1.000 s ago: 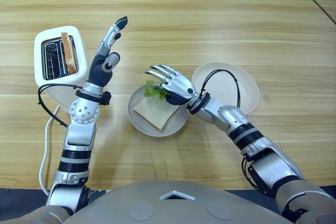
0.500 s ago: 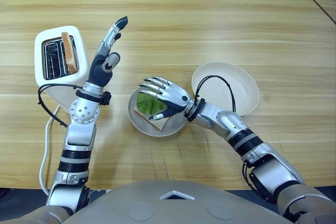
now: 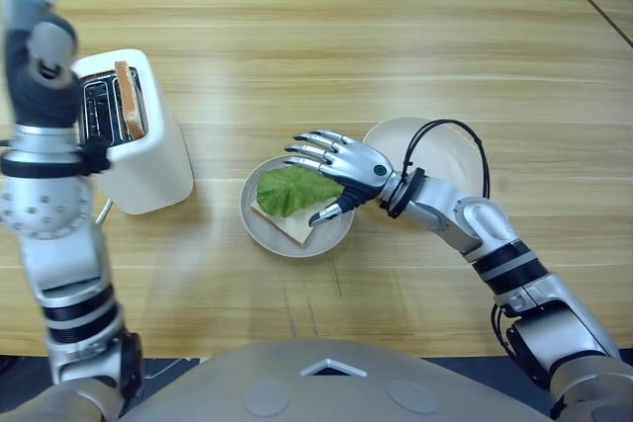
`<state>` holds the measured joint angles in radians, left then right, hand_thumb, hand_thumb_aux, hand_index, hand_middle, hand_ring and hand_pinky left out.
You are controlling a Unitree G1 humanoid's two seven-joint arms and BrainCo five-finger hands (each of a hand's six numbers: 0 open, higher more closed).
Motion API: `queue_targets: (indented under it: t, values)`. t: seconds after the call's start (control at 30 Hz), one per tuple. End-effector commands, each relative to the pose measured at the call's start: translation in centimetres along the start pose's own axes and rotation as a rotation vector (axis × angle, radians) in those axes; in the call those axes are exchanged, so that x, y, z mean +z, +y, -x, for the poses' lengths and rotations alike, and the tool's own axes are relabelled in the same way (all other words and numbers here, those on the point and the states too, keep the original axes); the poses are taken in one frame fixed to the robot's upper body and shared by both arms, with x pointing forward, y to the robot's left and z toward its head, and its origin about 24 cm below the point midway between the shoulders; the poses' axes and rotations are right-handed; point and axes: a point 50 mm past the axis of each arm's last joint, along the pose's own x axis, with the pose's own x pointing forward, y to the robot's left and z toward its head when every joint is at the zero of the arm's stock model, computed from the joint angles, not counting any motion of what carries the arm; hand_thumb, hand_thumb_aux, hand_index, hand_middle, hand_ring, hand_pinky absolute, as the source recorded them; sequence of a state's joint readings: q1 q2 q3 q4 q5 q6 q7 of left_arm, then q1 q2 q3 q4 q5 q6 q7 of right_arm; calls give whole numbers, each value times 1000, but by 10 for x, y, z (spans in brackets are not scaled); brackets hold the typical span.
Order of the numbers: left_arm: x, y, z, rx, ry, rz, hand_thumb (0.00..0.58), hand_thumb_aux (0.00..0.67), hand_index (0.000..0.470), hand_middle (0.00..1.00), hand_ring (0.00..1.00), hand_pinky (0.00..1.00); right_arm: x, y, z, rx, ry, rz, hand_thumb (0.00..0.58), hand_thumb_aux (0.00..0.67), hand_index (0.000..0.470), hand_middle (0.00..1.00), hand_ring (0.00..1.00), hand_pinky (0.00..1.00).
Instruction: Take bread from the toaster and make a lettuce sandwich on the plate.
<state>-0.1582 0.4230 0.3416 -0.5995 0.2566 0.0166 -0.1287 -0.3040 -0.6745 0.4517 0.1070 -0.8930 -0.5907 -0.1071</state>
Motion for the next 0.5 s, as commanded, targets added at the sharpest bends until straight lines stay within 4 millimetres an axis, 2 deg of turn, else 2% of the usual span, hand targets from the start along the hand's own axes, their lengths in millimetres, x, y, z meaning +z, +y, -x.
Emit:
queue_targets:
  t: [0.03, 0.1, 0.23, 0.37, 0.5]
  values:
    - [-29, 33, 7, -9, 167, -428, 0, 0, 0, 0, 0, 0, -2, -2, 5, -7, 24, 2, 0, 0, 0, 0, 0, 0]
    - [-44, 33, 12, -59, 253, -548, 0, 0, 0, 0, 0, 0, 0, -1, 5, -12, 26, -4, 0, 0, 0, 0, 0, 0]
    - [-71, 5, 30, -269, 380, -615, 0, 0, 0, 0, 0, 0, -1, -1, 5, -15, 31, -2, 0, 0, 0, 0, 0, 0]
    - [-73, -19, 42, -395, 403, -575, 0, 0, 0, 0, 0, 0, -2, -2, 6, -15, 34, 5, 0, 0, 0, 0, 0, 0]
    - [-76, -33, 52, -505, 432, -555, 0, 0, 0, 0, 0, 0, -2, 0, 8, -15, 42, 4, 0, 0, 0, 0, 0, 0]
